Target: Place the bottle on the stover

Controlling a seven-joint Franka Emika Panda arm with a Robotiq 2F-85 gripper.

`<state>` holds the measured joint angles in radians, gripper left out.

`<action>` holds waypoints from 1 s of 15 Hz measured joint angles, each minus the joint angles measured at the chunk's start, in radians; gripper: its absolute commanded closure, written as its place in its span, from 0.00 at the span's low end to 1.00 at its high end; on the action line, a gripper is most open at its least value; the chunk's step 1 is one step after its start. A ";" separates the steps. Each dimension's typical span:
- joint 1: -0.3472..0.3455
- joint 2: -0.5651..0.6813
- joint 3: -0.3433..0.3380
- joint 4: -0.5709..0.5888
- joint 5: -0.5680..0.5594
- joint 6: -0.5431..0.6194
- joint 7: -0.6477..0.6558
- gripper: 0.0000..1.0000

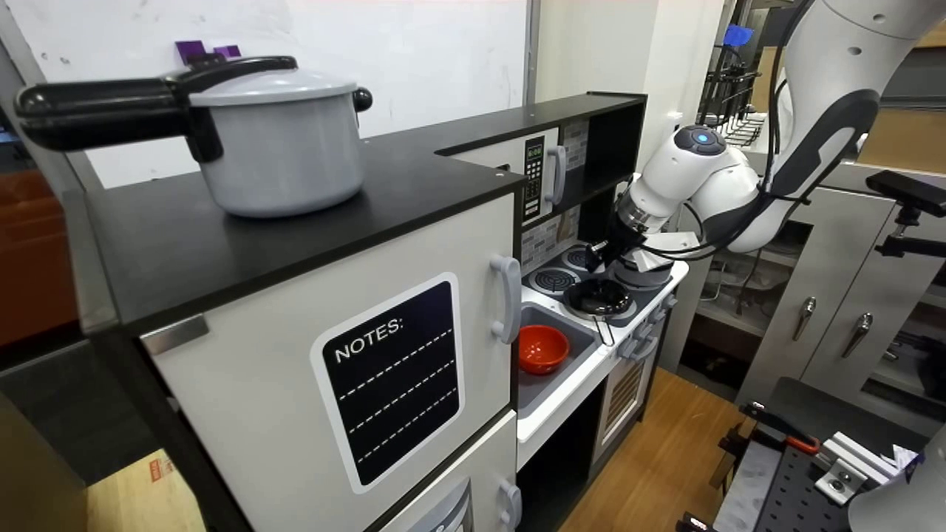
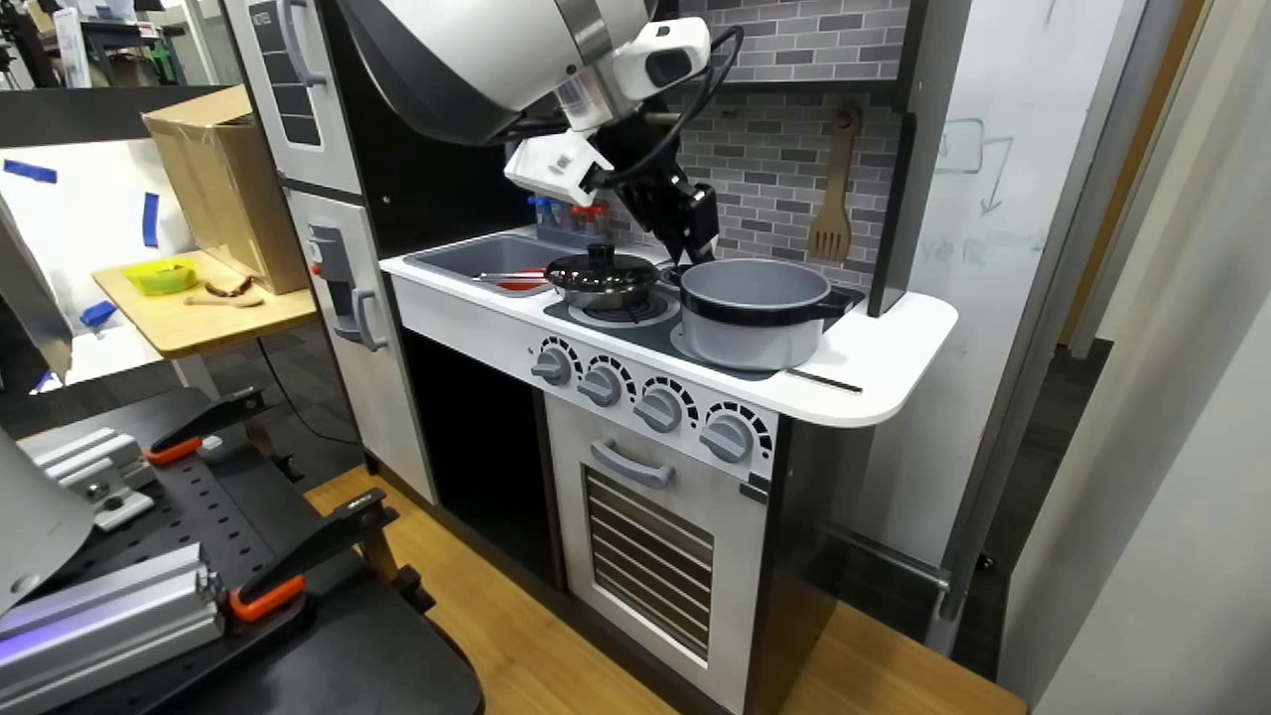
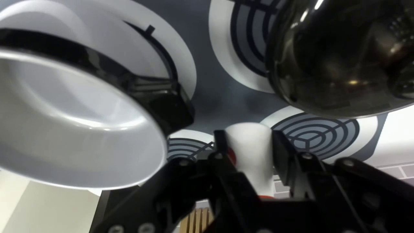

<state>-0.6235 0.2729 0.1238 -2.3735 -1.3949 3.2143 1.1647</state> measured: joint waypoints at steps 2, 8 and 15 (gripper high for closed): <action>0.001 0.002 0.000 0.000 0.000 0.000 0.000 0.88; 0.001 0.004 0.000 -0.001 0.000 -0.003 0.000 0.88; 0.001 0.012 -0.002 -0.004 0.000 -0.010 0.000 0.25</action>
<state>-0.6222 0.2851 0.1222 -2.3778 -1.3951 3.2040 1.1647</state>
